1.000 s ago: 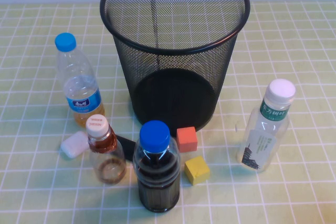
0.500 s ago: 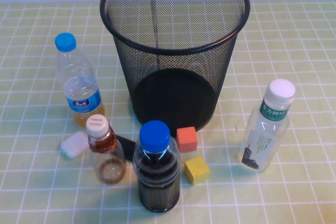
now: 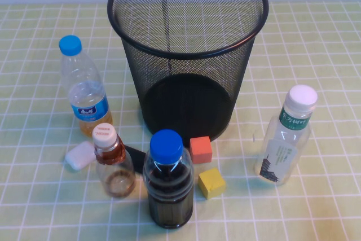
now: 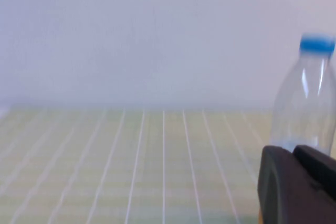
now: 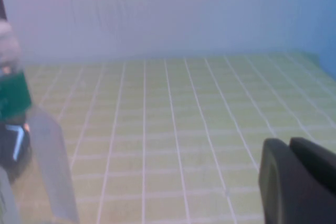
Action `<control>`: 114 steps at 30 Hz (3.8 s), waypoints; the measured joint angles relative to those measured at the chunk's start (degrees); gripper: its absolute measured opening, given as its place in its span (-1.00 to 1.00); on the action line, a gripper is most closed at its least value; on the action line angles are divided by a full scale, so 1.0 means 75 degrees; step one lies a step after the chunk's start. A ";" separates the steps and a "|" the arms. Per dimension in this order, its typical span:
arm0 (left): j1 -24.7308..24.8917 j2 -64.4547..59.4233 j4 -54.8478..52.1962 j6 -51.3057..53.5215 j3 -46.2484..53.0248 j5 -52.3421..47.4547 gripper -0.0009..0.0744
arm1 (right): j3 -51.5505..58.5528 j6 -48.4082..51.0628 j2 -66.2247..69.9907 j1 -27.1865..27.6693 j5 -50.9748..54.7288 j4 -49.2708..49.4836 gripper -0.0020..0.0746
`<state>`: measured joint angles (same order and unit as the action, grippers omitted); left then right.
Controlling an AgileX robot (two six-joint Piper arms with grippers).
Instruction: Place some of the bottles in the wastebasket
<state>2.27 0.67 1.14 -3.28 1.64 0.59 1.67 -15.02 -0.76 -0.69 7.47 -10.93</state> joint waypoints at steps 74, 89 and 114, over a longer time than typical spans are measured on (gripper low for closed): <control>0.0000 -0.1783 -0.2023 -0.2884 -0.2227 0.0747 -0.97 | -0.3041 -0.1612 0.2719 -0.0290 0.0755 -0.0792 -0.97; 0.0000 -0.1857 -0.2023 -0.2923 -0.2227 0.0655 -0.97 | -0.3046 -0.0217 0.6252 -0.3612 -0.1888 -0.0954 -0.69; 0.0000 -0.1857 -0.2012 -0.2923 -0.2227 0.0195 -0.97 | -0.4121 0.1074 0.9470 -0.3774 -0.3706 0.1975 0.17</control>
<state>2.27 -13.26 -13.95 -25.20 -15.06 2.06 -29.24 -6.96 70.26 -29.00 -20.33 3.89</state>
